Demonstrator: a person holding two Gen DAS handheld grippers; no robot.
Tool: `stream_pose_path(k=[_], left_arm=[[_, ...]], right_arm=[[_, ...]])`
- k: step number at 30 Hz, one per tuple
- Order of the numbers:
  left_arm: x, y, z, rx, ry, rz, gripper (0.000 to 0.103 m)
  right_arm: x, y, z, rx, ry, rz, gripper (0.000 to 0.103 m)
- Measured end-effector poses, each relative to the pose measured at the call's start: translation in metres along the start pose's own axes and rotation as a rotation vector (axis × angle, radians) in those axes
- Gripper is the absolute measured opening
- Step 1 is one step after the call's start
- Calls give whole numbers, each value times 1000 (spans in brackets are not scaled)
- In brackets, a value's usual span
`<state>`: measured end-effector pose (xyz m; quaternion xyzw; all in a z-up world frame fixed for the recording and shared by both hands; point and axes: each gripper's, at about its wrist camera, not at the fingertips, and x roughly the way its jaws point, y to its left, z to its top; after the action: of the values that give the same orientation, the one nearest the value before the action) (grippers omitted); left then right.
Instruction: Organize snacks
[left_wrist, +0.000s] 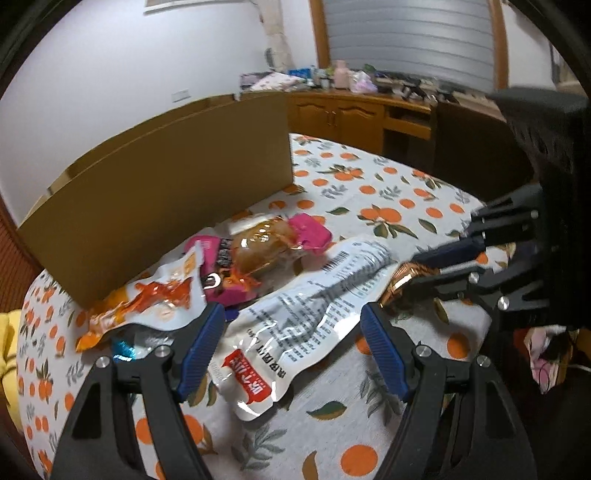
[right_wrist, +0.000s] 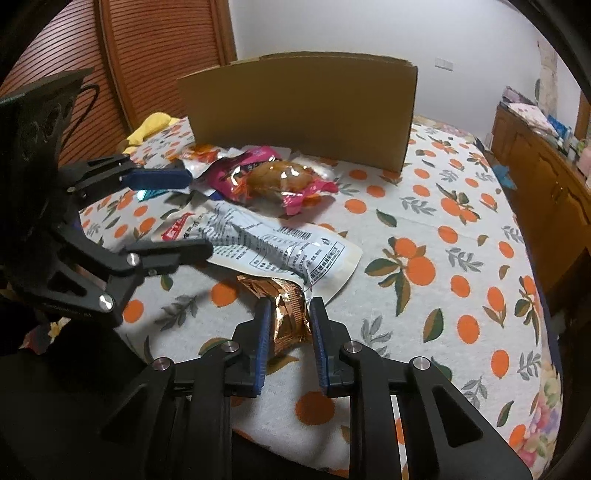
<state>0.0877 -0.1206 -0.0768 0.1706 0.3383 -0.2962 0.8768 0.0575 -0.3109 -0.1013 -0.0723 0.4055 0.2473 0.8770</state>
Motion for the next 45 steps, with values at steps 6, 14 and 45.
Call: stream_pose_path(k=[6, 14, 45], left_arm=[[9, -9, 2, 62, 41, -12, 77], [23, -16, 5, 125, 73, 60, 77], [-10, 10, 27, 33, 17, -3, 0]], right_arm=[[-2, -6, 5, 22, -20, -12, 17], [-5, -10, 8, 40, -39, -16, 15], [-21, -24, 2, 65, -61, -44, 12]])
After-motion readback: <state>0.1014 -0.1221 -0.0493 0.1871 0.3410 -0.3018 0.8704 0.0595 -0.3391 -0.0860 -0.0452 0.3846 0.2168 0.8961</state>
